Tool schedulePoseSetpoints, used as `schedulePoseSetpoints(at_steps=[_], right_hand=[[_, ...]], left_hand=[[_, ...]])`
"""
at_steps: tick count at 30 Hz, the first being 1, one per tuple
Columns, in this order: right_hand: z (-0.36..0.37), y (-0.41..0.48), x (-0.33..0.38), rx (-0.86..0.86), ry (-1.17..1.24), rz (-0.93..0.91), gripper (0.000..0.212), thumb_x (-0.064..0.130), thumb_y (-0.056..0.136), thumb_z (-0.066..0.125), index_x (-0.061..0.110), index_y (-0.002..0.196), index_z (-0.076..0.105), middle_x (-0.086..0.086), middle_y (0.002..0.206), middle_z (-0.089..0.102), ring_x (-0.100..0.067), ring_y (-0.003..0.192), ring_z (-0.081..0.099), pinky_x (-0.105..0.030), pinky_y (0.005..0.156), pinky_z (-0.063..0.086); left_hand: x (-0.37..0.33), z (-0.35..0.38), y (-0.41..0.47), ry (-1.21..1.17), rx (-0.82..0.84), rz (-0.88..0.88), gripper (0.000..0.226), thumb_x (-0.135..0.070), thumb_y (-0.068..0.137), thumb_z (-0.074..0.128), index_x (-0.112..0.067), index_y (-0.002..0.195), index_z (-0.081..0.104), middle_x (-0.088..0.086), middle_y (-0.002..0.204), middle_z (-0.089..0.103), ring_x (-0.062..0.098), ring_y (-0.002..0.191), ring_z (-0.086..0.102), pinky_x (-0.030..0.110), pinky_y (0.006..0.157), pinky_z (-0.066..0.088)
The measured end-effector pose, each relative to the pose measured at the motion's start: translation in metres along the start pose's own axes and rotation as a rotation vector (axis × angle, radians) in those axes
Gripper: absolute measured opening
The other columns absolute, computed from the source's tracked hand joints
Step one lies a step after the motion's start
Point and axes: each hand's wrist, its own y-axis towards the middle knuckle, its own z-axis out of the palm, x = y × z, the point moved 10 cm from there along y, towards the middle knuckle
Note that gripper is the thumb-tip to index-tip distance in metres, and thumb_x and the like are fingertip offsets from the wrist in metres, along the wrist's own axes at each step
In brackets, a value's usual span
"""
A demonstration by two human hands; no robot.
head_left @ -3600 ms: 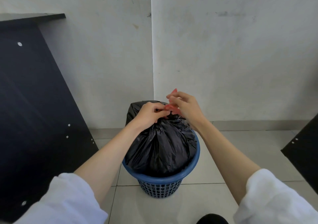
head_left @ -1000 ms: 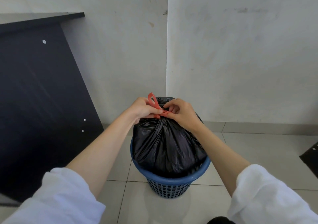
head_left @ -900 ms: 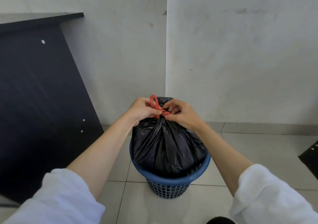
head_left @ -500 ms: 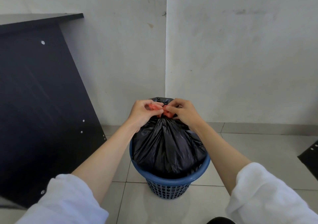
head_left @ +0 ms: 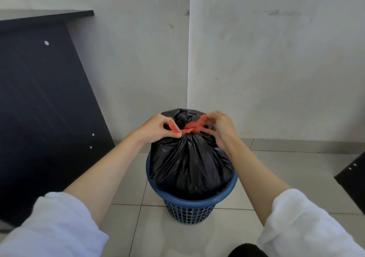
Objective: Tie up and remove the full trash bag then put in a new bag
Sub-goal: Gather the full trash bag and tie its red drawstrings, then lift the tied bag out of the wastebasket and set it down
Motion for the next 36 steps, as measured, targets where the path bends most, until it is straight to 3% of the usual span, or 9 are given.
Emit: schedulePoseSetpoints(at_steps=[12, 15, 17, 21, 24, 27, 30, 33, 36], right_hand=[[-0.046, 0.019, 0.005, -0.233, 0.314, 0.029, 0.025, 0.002, 0.096, 0.028, 0.005, 0.08, 0.046, -0.013, 0.068, 0.055, -0.025, 0.065, 0.062, -0.036, 0.056, 0.056], [-0.022, 0.014, 0.024, -0.121, -0.063, -0.102, 0.014, 0.005, 0.096, 0.03, 0.007, 0.099, 0.043, -0.007, 0.073, 0.058, -0.018, 0.057, 0.055, -0.028, 0.048, 0.046], [0.005, 0.006, 0.027, 0.001, -0.382, -0.203, 0.011, 0.014, 0.095, 0.043, 0.015, 0.105, 0.045, -0.003, 0.083, 0.058, -0.016, 0.073, 0.055, -0.027, 0.063, 0.044], [0.047, -0.009, 0.004, 0.215, -1.144, -0.38, 0.067, 0.06, 0.077, 0.064, 0.036, 0.136, 0.04, 0.0, 0.135, 0.039, -0.02, 0.129, 0.026, -0.041, 0.107, 0.023], [0.048, -0.007, -0.021, 0.288, -1.466, -0.326, 0.112, 0.081, 0.057, 0.062, 0.043, 0.148, 0.011, -0.001, 0.16, -0.002, -0.03, 0.147, -0.008, -0.064, 0.11, 0.002], [0.041, 0.004, -0.035, 0.261, -1.487, -0.276, 0.115, 0.082, 0.055, 0.063, 0.038, 0.148, 0.011, -0.012, 0.156, 0.019, -0.035, 0.143, 0.021, -0.062, 0.11, 0.021], [0.044, 0.006, -0.033, 0.172, -1.567, -0.419, 0.096, 0.08, 0.062, 0.059, 0.024, 0.136, 0.037, -0.008, 0.127, 0.053, -0.029, 0.12, 0.051, -0.046, 0.092, 0.044], [0.046, 0.008, -0.027, 0.17, -1.423, -0.489, 0.068, 0.072, 0.069, 0.063, 0.02, 0.112, 0.054, -0.003, 0.108, 0.064, -0.026, 0.102, 0.06, -0.038, 0.077, 0.048], [0.044, 0.011, -0.018, 0.202, -1.233, -0.435, 0.056, 0.06, 0.072, 0.069, 0.026, 0.117, 0.062, -0.002, 0.105, 0.07, -0.026, 0.101, 0.063, -0.034, 0.074, 0.048]], left_hand=[[0.036, -0.023, -0.002, -0.05, -0.129, -0.155, 0.003, -0.02, 0.081, 0.074, -0.019, 0.083, 0.072, -0.011, 0.086, 0.069, -0.003, 0.083, 0.06, 0.008, 0.074, 0.04], [0.03, -0.031, 0.011, 0.027, -0.344, -0.135, 0.022, -0.038, 0.075, 0.077, -0.022, 0.089, 0.072, -0.009, 0.11, 0.063, 0.011, 0.112, 0.05, 0.029, 0.097, 0.035], [0.035, -0.029, 0.013, 0.115, -0.446, -0.191, 0.025, -0.039, 0.078, 0.073, -0.025, 0.098, 0.069, -0.005, 0.129, 0.048, 0.019, 0.128, 0.034, 0.036, 0.106, 0.027], [0.054, 0.001, 0.008, -0.169, -0.425, -0.279, 0.052, -0.029, 0.085, 0.067, -0.022, 0.129, 0.041, 0.006, 0.127, 0.048, 0.024, 0.116, 0.05, 0.035, 0.1, 0.041], [0.058, 0.005, 0.004, -0.237, -0.365, -0.24, 0.047, -0.033, 0.091, 0.059, -0.03, 0.134, 0.04, -0.007, 0.121, 0.054, 0.012, 0.109, 0.051, 0.028, 0.091, 0.041], [0.065, 0.007, 0.005, -0.374, -0.265, -0.213, 0.045, -0.043, 0.092, 0.054, -0.032, 0.134, 0.043, -0.009, 0.133, 0.052, 0.008, 0.117, 0.05, 0.029, 0.101, 0.04], [0.073, 0.008, 0.005, -0.536, -0.237, -0.257, 0.051, -0.047, 0.093, 0.05, -0.037, 0.139, 0.031, -0.006, 0.124, 0.056, 0.008, 0.107, 0.058, 0.025, 0.085, 0.047], [0.081, 0.006, 0.0, -0.6, -0.254, -0.308, 0.048, -0.05, 0.092, 0.048, -0.037, 0.138, 0.037, -0.011, 0.115, 0.059, 0.003, 0.098, 0.059, 0.019, 0.074, 0.047], [0.082, 0.003, -0.002, -0.605, -0.274, -0.291, 0.059, -0.062, 0.088, 0.044, -0.032, 0.139, 0.045, -0.005, 0.137, 0.053, 0.008, 0.116, 0.055, 0.022, 0.093, 0.045]])
